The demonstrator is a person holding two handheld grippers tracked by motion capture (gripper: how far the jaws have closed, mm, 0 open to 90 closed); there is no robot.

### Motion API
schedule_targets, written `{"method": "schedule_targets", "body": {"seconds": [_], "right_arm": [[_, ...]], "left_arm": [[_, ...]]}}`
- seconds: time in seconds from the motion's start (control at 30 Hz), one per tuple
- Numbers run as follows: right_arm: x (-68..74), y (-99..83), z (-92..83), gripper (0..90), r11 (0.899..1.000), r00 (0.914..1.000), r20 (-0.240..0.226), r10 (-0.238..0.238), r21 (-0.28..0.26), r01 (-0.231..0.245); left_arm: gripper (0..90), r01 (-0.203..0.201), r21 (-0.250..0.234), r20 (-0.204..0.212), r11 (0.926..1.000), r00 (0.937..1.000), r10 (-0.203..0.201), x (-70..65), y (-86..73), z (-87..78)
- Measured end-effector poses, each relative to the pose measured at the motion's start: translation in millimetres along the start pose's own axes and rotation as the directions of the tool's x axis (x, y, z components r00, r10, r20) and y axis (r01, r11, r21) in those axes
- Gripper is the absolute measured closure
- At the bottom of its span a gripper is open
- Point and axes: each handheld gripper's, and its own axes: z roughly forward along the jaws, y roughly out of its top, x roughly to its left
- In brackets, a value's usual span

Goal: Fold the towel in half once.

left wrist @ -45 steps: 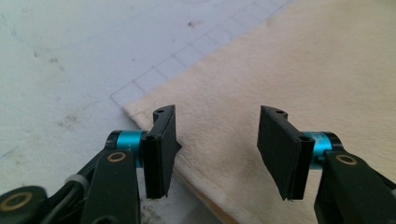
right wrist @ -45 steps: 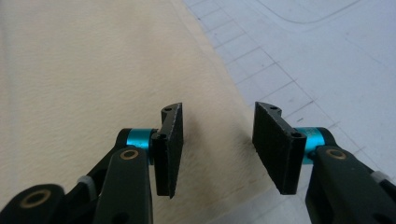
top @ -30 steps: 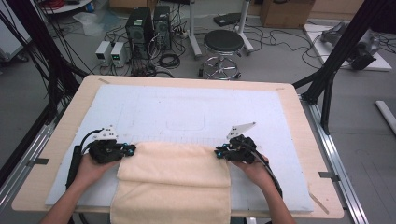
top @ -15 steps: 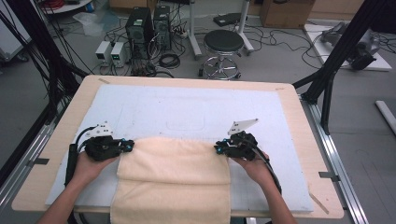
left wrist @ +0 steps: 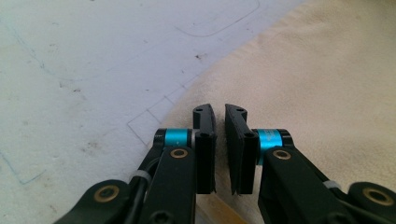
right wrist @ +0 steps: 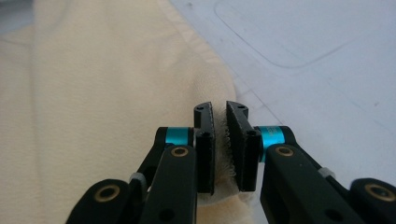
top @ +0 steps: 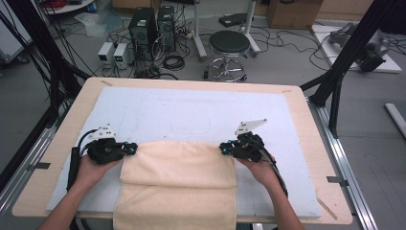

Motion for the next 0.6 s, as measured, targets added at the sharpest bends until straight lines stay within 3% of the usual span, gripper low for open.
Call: {"method": "schedule_targets", "body": {"seconds": [0.27,0.43,0.53,0.6], "right_arm": [[37.7,3.3,-24.5,82.0,0.995,0.9944,-0.022,-0.104,-0.012,0.103],[65.3,-3.7,-43.5,82.0,0.991,0.9898,-0.044,-0.136,-0.015,0.135],[83.4,-11.4,-55.3,81.7,0.988,0.9842,-0.088,-0.153,-0.027,0.151],[97.1,-16.7,-62.8,76.8,0.987,0.9741,-0.158,-0.162,-0.045,0.157]], "left_arm": [[81.9,-0.037,-0.049,0.038,0.9981,0.9985,0.038,-21.6,-9.2,-29.4],[82.0,-0.062,-0.086,0.06,0.9944,0.996,0.067,-41.3,-21.3,-57.3],[82.4,-0.094,-0.072,0.099,0.9929,0.9899,0.101,-60.0,-32.5,-71.2],[81.7,-0.101,-0.063,0.173,0.9929,0.9787,0.111,-69.1,-40.0,-77.3]]}}
